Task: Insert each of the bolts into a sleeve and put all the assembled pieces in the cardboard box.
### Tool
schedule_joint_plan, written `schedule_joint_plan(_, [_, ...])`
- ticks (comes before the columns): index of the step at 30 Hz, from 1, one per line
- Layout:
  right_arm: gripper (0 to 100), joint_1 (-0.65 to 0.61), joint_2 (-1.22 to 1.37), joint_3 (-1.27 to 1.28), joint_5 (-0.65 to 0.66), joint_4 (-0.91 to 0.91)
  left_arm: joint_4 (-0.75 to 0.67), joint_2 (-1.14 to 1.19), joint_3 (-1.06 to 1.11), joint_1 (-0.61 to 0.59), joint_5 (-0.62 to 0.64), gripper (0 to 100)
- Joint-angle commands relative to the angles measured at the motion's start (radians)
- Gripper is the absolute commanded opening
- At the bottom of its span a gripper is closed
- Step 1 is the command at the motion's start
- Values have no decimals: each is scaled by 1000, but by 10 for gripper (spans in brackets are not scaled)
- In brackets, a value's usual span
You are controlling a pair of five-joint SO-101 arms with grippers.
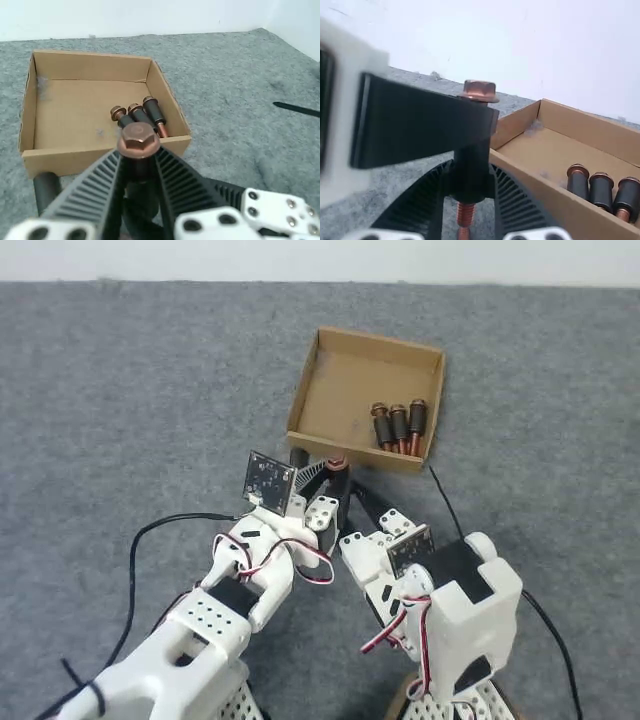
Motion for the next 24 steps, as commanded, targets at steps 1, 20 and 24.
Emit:
schedule_joint_plan(1, [7,22,-68,32,11,-22,-11,-8,5,-2,6,13])
schedule_joint_plan(20, [7,24,-68,26,14,-22,-9,-12,25,-8,8,199])
schedule_joint_plan(24, [7,24,-68,26,14,-22,-9,-12,25,-8,8,196])
